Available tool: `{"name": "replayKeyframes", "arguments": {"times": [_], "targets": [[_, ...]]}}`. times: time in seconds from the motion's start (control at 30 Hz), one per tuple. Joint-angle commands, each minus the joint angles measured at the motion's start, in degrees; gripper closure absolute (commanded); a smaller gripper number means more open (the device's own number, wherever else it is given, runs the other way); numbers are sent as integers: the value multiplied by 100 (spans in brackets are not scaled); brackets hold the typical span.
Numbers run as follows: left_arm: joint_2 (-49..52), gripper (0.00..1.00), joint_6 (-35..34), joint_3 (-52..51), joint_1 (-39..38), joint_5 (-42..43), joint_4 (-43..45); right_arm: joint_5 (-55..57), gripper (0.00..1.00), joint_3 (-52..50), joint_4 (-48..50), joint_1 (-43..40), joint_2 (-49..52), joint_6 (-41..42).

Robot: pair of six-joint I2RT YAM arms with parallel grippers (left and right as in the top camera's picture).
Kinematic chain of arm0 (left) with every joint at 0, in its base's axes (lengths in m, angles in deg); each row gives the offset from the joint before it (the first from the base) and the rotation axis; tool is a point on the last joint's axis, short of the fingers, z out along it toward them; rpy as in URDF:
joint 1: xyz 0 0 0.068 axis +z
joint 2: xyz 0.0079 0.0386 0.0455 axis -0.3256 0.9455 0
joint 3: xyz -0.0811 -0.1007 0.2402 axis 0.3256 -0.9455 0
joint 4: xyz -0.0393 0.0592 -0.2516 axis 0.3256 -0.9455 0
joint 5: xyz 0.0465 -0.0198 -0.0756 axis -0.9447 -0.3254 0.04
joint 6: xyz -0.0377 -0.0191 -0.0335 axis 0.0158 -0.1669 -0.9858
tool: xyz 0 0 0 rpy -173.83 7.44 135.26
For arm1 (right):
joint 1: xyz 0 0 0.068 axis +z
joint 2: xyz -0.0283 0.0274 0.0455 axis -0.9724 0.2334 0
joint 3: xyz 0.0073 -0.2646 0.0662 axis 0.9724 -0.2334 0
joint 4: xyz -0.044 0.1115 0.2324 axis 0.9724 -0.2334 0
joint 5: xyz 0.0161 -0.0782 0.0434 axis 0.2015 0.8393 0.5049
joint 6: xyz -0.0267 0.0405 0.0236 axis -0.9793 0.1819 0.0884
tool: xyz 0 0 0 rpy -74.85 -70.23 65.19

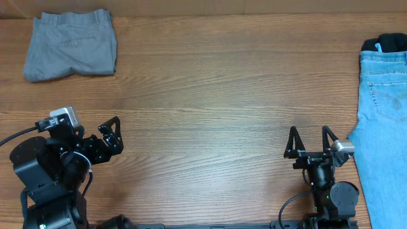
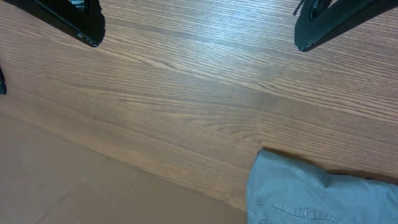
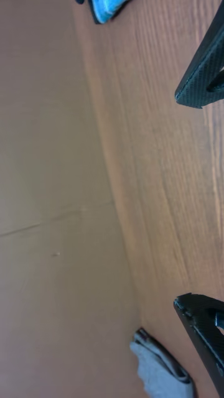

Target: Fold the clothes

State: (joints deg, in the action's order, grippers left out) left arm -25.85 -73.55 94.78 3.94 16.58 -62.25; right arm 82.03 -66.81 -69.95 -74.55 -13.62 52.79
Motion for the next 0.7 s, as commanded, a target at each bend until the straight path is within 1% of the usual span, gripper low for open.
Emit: {"name": "replayKeyframes", "arguments": {"times": [0.0,0.2,0.67], "targets": [[0,0,22,-31,-9,44,15,52,0,-61,-192,17,-76,-201],[0,0,22,-31,-9,44,15,76,0,-61,-186,20,-76,-636],[0,0,22,-31,-9,44,15,74,0,-61,-181,24,-74,-643]]}}
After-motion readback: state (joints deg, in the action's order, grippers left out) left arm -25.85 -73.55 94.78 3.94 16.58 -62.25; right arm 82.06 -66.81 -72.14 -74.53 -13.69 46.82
